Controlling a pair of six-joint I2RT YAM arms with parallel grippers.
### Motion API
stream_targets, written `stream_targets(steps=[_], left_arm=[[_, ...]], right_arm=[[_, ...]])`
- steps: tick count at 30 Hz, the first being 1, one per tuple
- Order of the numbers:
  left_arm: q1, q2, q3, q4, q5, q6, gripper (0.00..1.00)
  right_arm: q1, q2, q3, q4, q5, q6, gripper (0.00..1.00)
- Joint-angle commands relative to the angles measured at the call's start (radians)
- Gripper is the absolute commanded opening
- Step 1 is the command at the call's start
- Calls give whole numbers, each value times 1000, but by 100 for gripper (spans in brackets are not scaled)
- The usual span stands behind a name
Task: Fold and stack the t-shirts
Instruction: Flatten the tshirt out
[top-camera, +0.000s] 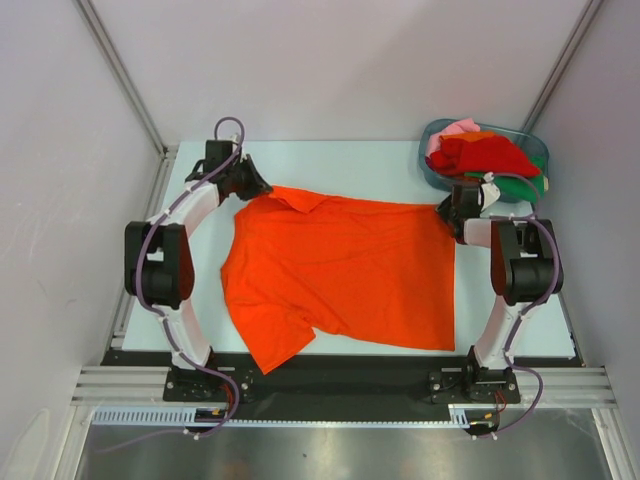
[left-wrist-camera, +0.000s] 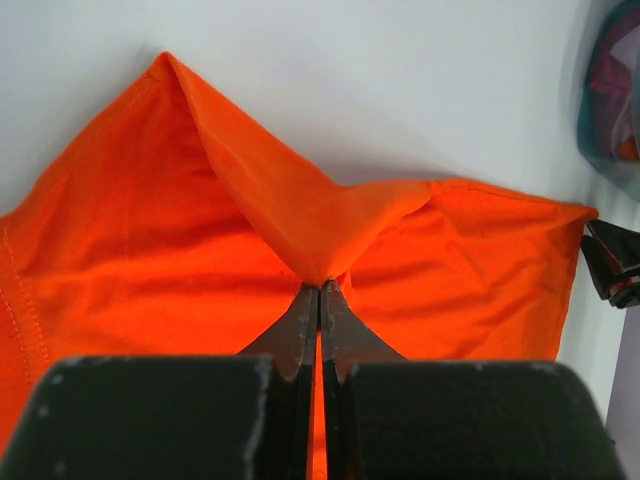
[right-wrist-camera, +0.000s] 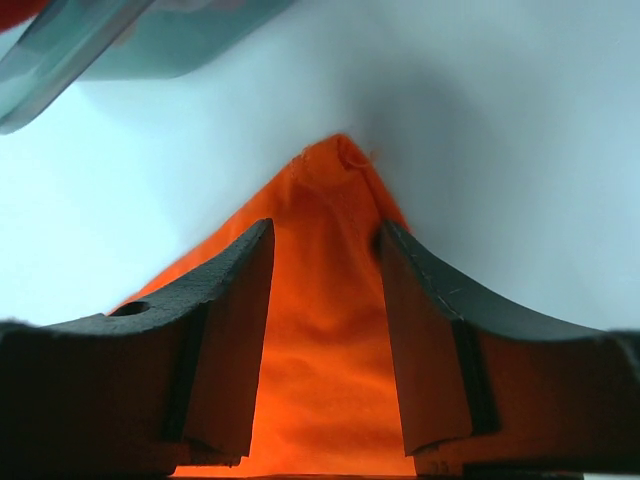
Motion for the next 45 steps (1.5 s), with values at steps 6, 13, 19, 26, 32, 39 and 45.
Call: stream_targets(steps=[6,13,19,26,32,39,45], left_arm=[[0,-171,-103,83,-18,-20,0],[0,-169,-125,100,3,-26,0],[0,-192,-151,119,-5,-37,0],[11,-263,-183,124,-44,-46,0],[25,-268,-195,122,-57,-52,0],[28,-81,-44,173,66,-52,0],[25,145,240,-10,47,-13,33]], right_arm=[[77,-18,98,-76,179,-81,52],[100,46,223,-202,210,-107,55],[130,124,341,-334,254,-130,59],[144,117,323,-343,248,-146,56],[152,102,327,-345,236,-184,56],[169,16,300,-334,248,-245,57],[210,-78,293,-328,217,-310,57]])
